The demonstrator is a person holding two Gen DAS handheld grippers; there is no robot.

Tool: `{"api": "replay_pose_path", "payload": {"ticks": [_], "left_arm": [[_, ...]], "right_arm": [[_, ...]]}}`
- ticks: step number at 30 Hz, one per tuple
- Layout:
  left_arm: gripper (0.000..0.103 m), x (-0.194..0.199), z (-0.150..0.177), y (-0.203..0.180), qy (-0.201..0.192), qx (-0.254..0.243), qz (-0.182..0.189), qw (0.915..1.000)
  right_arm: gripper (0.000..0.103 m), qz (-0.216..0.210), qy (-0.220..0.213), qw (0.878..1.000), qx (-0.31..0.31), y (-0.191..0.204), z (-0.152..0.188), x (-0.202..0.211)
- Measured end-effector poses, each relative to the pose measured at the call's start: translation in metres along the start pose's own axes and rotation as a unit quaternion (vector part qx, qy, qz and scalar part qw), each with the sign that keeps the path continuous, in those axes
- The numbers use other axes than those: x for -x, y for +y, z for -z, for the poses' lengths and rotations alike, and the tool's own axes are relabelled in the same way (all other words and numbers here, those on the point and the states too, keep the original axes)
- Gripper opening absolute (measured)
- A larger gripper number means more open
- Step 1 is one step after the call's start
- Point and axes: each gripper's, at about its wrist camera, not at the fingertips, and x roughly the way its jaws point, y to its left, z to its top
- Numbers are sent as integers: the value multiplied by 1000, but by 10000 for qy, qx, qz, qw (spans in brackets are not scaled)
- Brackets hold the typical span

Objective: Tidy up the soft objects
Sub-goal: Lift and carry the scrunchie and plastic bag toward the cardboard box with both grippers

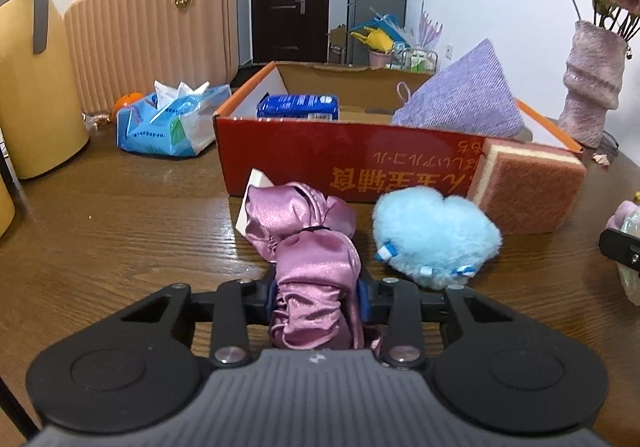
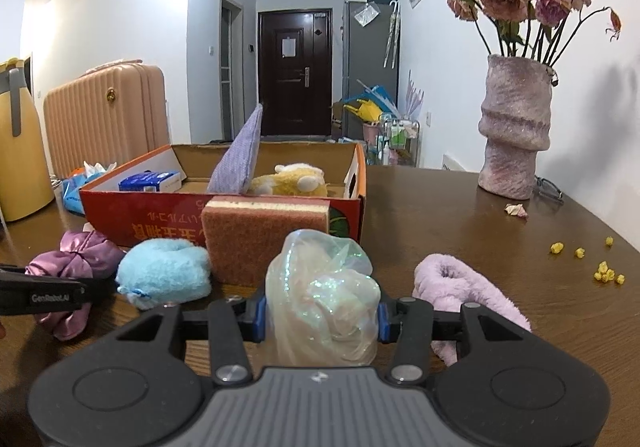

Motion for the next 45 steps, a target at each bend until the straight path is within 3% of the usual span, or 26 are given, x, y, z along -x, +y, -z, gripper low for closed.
{"api": "replay_pose_path", "payload": {"ticks": [28,45], "left_arm": [[35,50,-24,19,-1149,208,314,9927],[35,37,-50,25,-1477,358,229,9881]], "right_arm": [[47,-145,-697,9974,119,51,-11,16],[47,-275,-1055,9940,99,71,-37,0]]}}
